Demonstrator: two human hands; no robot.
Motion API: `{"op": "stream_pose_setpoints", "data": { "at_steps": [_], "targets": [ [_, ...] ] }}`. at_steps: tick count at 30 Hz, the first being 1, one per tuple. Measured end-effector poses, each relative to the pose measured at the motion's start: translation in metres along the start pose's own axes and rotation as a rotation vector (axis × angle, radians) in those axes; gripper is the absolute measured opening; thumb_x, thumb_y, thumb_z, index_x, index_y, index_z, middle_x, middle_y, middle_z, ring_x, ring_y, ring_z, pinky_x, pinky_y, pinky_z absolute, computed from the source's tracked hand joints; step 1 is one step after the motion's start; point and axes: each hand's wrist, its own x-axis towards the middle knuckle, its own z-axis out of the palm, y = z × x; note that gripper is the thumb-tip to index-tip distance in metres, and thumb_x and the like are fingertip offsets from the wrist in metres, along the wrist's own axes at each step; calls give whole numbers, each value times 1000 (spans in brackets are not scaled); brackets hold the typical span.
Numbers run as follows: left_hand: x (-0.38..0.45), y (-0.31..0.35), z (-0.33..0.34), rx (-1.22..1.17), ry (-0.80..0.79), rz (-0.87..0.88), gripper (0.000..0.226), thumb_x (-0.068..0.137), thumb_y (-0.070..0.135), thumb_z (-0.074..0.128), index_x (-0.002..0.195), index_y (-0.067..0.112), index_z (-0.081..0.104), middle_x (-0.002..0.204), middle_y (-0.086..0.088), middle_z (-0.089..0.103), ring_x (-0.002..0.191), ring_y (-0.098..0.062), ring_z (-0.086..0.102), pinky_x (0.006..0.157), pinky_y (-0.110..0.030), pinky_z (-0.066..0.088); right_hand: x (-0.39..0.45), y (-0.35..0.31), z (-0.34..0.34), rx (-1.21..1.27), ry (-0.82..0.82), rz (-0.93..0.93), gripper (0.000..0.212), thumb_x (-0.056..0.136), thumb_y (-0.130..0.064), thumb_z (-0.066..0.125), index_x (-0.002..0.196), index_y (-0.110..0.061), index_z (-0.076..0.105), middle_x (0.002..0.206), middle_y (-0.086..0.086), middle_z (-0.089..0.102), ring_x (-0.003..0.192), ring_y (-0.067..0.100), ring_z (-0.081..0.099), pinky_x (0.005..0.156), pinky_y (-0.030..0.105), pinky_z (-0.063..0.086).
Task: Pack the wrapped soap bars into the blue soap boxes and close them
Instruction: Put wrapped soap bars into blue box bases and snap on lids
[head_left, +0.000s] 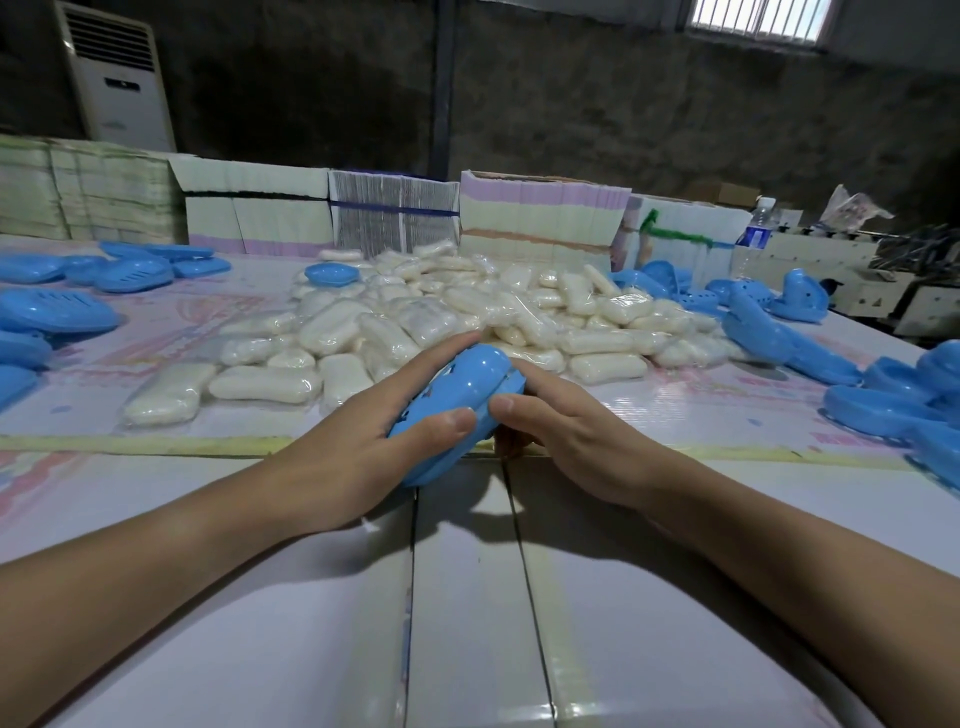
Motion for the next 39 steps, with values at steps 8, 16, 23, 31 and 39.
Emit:
{"op": "stream_pose_setpoints", "data": {
  "at_steps": [8,16,23,31,39],
  "targets": [
    [-1,1,1,-13,-11,-10,60,81,69,50,136,72,27,131,53,40,124,23,41,88,4,34,1,-3,2,16,-21,37,35,94,-32,46,121,-10,52,114,8,60,104,14,57,97,31,46],
    [0,3,1,-8,-9,0,56,82,67,50,133,76,28,133,51,41,125,21,41,88,4,34,-1,-6,1,45,-46,42,27,98,-27,46,122,-13,49,110,-3,58,100,1,55,92,17,43],
    [0,2,1,2,-31,-7,60,80,70,49,135,74,25,129,56,39,123,25,40,87,5,34,-2,-5,1,39,-69,41,50,92,-34,45,135,-7,42,123,7,56,111,8,54,100,23,43],
    [-2,3,1,64,-93,-41,86,70,54,71,138,73,22,119,49,48,106,14,57,77,-2,44,-4,2,-4,48,-118,64,55,95,-37,45,144,-17,31,131,1,52,116,3,55,97,19,44],
    [-2,-8,-9,269,9,-58,77,64,55,68,132,67,33,103,26,65,84,-7,67,66,-19,50,-4,6,-17,-295,6,-62,54,80,-20,77,127,-29,53,110,-19,63,96,5,60,82,21,49]
  ]
}}
